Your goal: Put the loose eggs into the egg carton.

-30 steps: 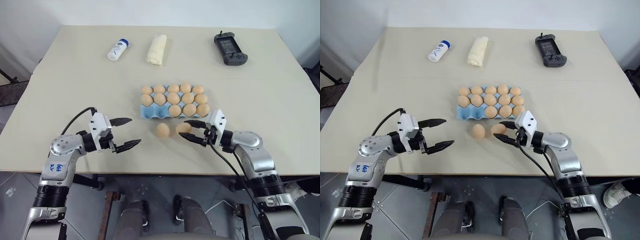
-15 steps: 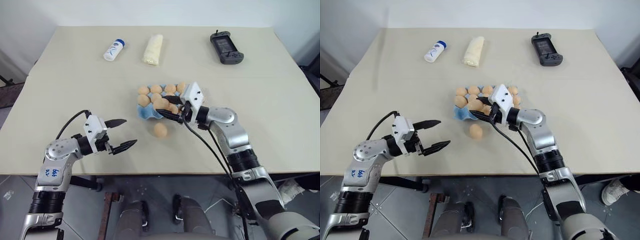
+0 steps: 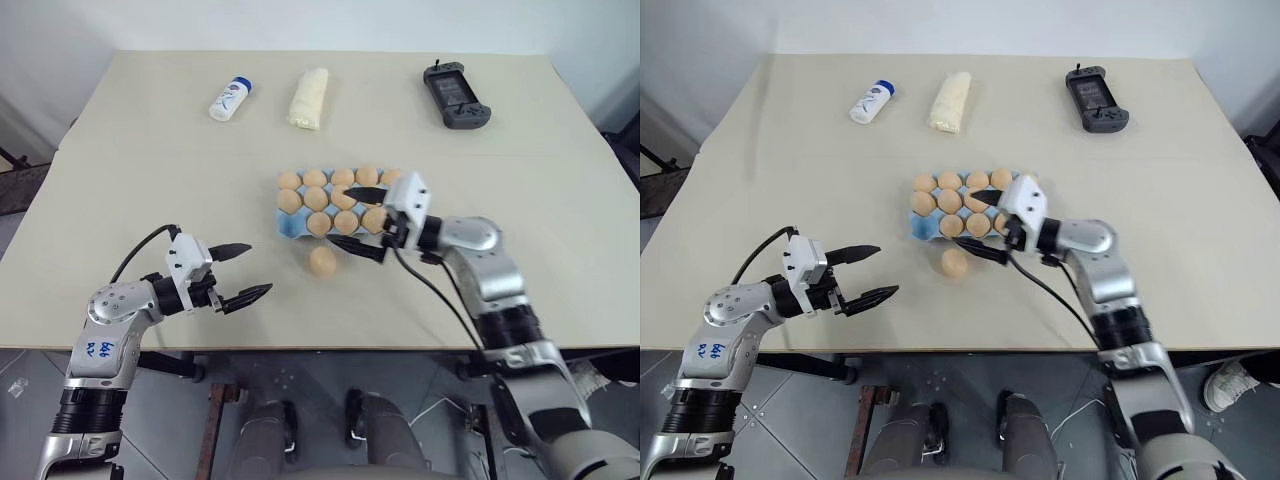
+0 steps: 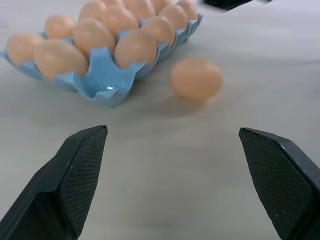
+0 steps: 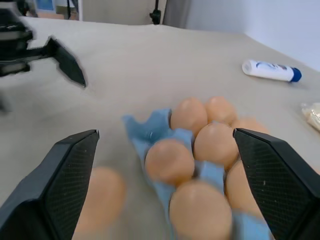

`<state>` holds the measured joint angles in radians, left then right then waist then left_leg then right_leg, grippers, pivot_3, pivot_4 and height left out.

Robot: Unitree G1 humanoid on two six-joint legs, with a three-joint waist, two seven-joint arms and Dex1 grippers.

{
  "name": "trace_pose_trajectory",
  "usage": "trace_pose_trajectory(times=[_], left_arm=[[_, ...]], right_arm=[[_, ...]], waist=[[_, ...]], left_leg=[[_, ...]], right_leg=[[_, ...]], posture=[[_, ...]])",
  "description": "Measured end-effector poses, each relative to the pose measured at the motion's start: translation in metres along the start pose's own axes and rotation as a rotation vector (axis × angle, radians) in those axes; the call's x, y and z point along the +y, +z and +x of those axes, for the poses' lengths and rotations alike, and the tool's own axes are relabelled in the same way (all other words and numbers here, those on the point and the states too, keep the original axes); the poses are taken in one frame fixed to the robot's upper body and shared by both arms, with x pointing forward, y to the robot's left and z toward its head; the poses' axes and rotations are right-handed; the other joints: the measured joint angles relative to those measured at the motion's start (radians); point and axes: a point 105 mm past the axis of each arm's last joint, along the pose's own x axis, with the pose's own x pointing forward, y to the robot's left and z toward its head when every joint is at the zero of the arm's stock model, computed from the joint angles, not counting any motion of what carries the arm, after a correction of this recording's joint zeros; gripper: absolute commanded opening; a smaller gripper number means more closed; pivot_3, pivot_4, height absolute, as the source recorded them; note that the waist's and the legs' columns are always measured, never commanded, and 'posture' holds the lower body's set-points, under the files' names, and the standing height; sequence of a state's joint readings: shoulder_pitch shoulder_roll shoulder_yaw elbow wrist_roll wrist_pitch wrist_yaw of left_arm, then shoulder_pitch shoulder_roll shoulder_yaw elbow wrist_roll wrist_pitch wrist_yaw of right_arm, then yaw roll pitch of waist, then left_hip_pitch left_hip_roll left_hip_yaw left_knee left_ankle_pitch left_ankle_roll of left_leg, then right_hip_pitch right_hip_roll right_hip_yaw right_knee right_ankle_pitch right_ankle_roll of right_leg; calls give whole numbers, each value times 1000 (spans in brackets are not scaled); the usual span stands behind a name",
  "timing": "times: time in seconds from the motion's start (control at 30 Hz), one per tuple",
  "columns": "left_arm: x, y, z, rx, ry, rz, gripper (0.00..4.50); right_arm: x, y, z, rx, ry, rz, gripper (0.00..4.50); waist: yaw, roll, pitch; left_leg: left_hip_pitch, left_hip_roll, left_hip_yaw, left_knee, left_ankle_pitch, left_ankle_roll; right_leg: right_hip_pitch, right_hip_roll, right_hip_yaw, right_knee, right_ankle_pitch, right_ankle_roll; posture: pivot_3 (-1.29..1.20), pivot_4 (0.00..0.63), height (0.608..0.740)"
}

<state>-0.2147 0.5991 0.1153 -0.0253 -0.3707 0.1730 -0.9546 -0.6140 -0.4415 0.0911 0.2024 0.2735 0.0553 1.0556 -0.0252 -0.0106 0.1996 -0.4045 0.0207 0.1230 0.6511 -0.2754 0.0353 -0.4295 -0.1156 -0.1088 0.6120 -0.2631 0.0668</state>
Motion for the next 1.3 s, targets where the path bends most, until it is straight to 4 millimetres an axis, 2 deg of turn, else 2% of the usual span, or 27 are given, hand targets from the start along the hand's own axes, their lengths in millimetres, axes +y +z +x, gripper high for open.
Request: trace_pose_trajectory(times=[0.1, 0.17, 0.27, 0.43, 0.57, 0.8, 1.0, 1.2, 1.3], left_arm=[[1, 0, -3, 15, -12, 12, 4500], [7, -8, -13, 65, -4, 17, 4500], [18, -15, -28, 92, 49, 9, 4500], [15, -14, -22, 65, 40, 12, 4500], [4, -14, -3, 15, 18, -15, 4500], [-26, -8, 53, -32, -71, -66, 4500], [-45, -9, 93, -22, -74, -59, 4500], [-39, -4, 129, -63, 34, -89, 4500], [-37, -3, 136, -69, 51, -99, 4500]], right_arm=[[11, -10, -21, 31, 26, 31, 4493], [24, -23, -49, 84, 38, 55, 4493], [33, -42, -86, 175, 0, 99, 4493], [37, -47, -108, 215, -28, 97, 4493], [36, -50, -113, 222, -62, 107, 4493], [35, -46, -111, 217, -77, 86, 4493], [34, -43, -109, 211, -85, 71, 4493], [42, -44, -108, 215, -86, 78, 4493], [45, -45, -108, 220, -93, 84, 4493]], waist=[[-2, 0, 0], [0, 0, 0], [-1, 0, 0], [1, 0, 0], [6, 0, 0], [25, 0, 0], [34, 0, 0], [50, 0, 0], [49, 0, 0]], left_leg=[[1, 0, 1, 0, 0, 0], [1, 1, 0, -2, 0, 0], [1, 1, 1, -1, -1, 0], [3, 1, 1, 0, 0, 0], [3, 1, 1, 0, 0, 0], [2, 1, 2, 1, 0, 0], [2, 0, 2, 4, 1, 1], [1, 1, 1, 7, 0, 2], [1, 1, 1, 7, 1, 5]], right_leg=[[-1, 0, 0, -1, 0, 0], [-1, 1, -1, -1, 0, -1], [-1, 1, 0, -2, -1, -1], [1, 0, 1, -1, 1, -2], [0, 0, 1, -1, 1, -2], [0, 1, 0, -1, 1, -2], [1, 1, 0, -1, 2, -1], [2, 1, -1, 0, 2, -1], [1, 1, -1, 0, 2, -1]], posture=[[0, 150, 740], [0, 150, 740], [0, 150, 740], [0, 150, 740], [0, 150, 740], [0, 150, 740], [0, 150, 740], [0, 150, 740], [0, 150, 740]])
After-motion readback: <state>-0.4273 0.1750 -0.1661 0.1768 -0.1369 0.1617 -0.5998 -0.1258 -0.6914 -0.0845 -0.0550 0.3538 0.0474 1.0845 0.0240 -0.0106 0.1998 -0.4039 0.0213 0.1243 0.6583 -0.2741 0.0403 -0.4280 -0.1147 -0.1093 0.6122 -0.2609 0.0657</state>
